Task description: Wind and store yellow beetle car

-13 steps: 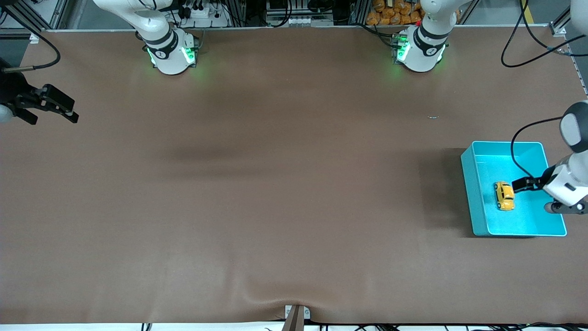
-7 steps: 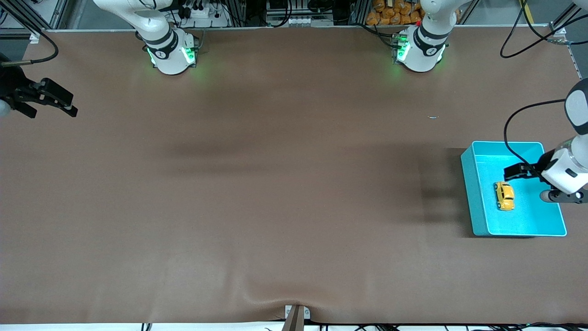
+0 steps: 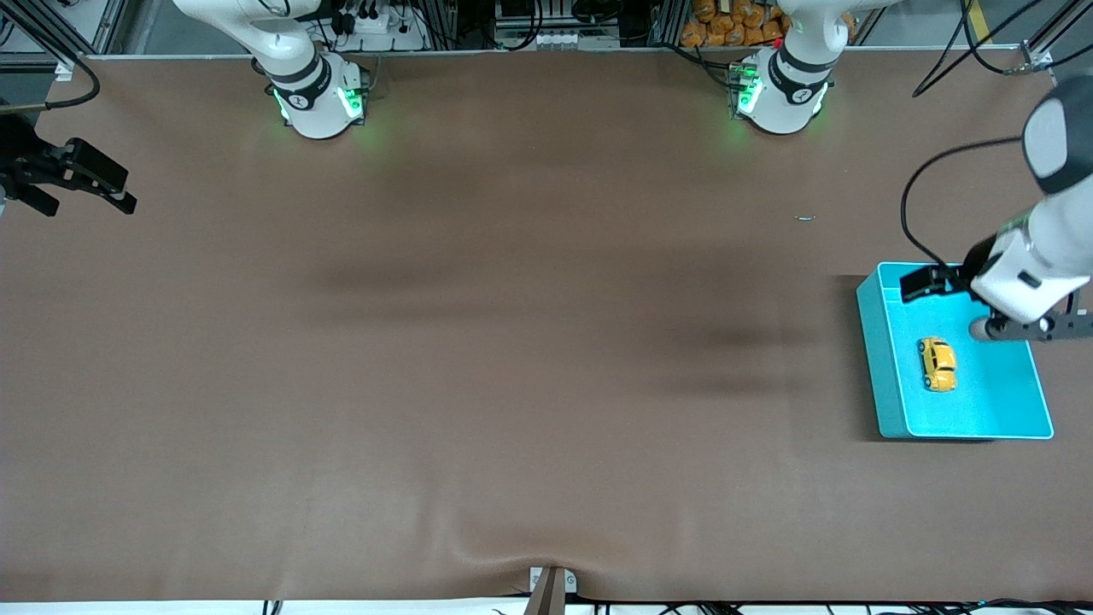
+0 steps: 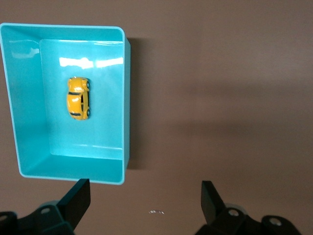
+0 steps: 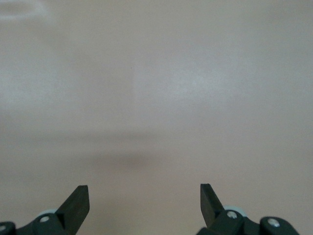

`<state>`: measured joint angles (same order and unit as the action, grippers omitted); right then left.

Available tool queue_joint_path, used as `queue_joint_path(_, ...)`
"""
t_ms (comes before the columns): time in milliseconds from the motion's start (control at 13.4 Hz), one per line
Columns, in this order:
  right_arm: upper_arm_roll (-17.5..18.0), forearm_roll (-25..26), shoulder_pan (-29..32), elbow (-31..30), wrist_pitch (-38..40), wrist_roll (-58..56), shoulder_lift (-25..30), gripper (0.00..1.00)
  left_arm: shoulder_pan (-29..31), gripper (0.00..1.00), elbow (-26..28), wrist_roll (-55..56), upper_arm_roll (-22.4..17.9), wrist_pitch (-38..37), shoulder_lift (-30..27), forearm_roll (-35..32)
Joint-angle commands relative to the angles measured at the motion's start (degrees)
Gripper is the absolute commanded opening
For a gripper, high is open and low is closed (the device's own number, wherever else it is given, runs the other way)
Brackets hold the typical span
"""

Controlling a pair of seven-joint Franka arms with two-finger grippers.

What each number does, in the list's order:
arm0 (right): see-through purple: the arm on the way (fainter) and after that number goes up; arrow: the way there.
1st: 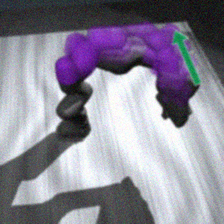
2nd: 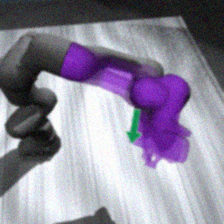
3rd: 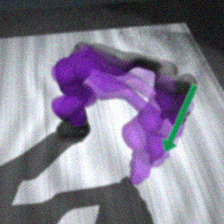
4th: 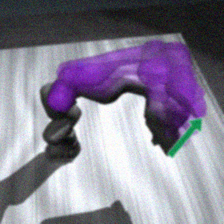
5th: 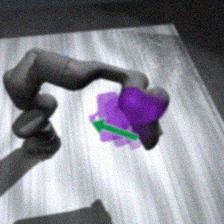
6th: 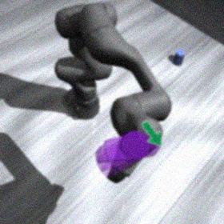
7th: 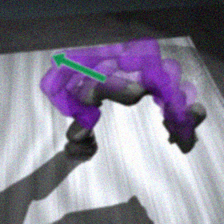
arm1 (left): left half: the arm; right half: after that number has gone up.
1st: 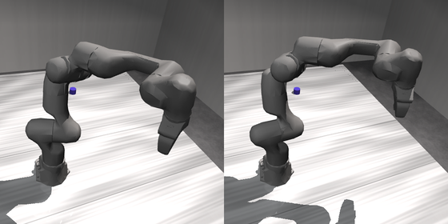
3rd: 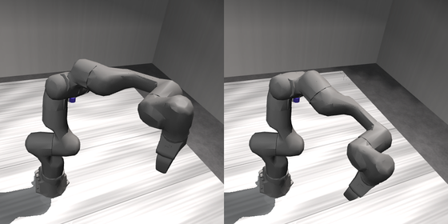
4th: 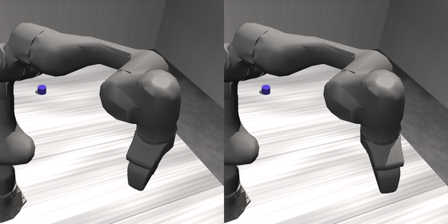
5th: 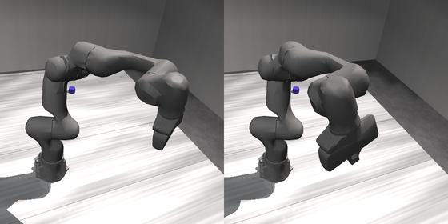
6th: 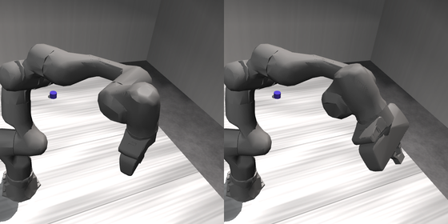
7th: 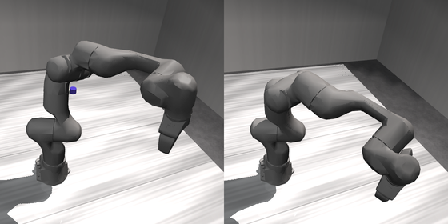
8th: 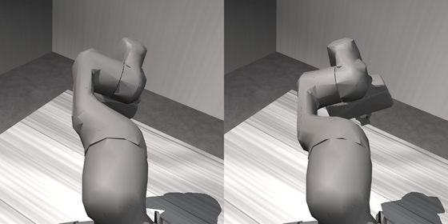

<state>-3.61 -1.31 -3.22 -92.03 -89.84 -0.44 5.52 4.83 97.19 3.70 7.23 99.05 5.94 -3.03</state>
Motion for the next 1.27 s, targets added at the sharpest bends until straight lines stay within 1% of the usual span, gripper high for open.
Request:
queue_joint_path(0,-0.26,0.08,-0.56,1.5,0.8,0.44,-0.51,1.0,-4.55,1.0,0.55,2.44,-1.95,-4.12,-4.61,1.61)
queue_joint_path(75,-0.26,0.08,-0.56,1.5,0.8,0.53,-0.69,1.0,-5.87,1.0,0.55,3.06,-2.13,-5.61,-5.93,2.58)
queue_joint_path(224,-0.26,0.08,-0.56,1.5,0.8,0.44,-0.69,1.0,-8.77,1.0,0.64,2.98,-4.93,-8.69,-8.57,3.72)
queue_joint_path(522,-0.26,0.0,-0.56,1.59,0.72,0.36,-0.69,1.0,-8.52,1.0,-0.5,3.07,-4.24,-9.93,-10.25,3.99)
queue_joint_path(671,-0.26,0.0,-0.56,1.51,0.72,0.44,-0.69,1.0,-8.87,1.0,-3.39,3.24,-4.33,-11.6,-9.99,3.99)
queue_joint_path(820,-0.26,0.0,-0.56,1.59,0.72,0.36,-0.69,1.0,-8.79,1.0,-4.54,4.99,-3.54,-12.22,-9.99,4.6)
queue_joint_path(1193,-0.26,0.0,-0.56,1.59,0.72,0.36,-0.69,1.0,-8.52,1.0,-5.51,2.99,-3.62,-12.39,-10.07,4.17)
